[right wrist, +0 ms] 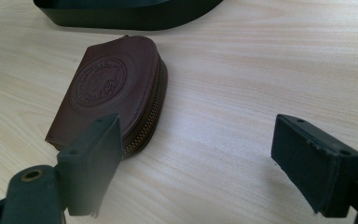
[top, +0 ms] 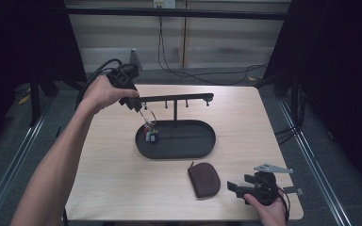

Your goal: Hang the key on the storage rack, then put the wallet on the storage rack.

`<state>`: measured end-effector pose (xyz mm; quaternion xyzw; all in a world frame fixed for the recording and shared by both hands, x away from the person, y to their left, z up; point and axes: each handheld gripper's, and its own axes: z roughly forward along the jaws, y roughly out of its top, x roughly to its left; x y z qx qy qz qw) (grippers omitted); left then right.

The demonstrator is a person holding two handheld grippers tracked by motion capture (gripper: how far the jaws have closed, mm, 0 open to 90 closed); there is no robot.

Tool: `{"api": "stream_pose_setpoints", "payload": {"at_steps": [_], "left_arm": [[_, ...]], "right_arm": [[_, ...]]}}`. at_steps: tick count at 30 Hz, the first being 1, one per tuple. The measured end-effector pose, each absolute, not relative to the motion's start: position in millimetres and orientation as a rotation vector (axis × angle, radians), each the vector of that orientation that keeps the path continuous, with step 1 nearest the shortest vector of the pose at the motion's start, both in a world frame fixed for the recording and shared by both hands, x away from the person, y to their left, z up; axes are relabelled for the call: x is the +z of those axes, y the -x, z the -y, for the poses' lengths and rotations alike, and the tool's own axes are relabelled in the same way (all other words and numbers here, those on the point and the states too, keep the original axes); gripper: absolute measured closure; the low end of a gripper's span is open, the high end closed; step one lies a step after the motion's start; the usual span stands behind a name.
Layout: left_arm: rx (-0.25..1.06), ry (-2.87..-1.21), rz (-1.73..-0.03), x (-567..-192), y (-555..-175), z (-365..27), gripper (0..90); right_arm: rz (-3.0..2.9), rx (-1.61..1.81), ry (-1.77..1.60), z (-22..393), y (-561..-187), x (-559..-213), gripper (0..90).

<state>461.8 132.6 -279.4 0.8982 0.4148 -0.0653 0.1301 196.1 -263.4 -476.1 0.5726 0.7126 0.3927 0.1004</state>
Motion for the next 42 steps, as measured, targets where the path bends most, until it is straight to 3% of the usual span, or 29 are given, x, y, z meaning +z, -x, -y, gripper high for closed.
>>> {"api": "stream_pose_setpoints", "payload": {"at_steps": [3,18,23,32,35,42], "left_arm": [[-0.180,-2.594,-1.190,-282.7,-457.0,-136.4,52.5],[-0.134,-2.466,-1.086,-285.7,-427.8,-156.6,32.9],[-0.072,-2.408,-1.095,-287.7,-421.0,-164.5,29.9],[-0.072,-2.315,-1.061,-300.7,-409.2,-185.5,20.8],[-0.054,-2.231,-1.049,-305.9,-400.9,-193.4,20.6],[-0.070,-2.244,-1.015,-326.9,-386.3,-199.7,22.0]], "right_arm": [[-2.106,1.161,-1.689,263.5,-196.2,-476.3,16.1],[-2.104,1.156,-1.689,263.5,-196.3,-476.4,16.1],[-2.101,1.154,-1.698,263.5,-196.4,-476.6,16.1],[-2.104,1.151,-1.700,263.4,-198.2,-477.1,16.1],[-2.100,1.152,-1.706,263.6,-198.2,-477.1,16.1],[-2.102,1.148,-1.696,263.1,-197.8,-476.9,16.1]]}}
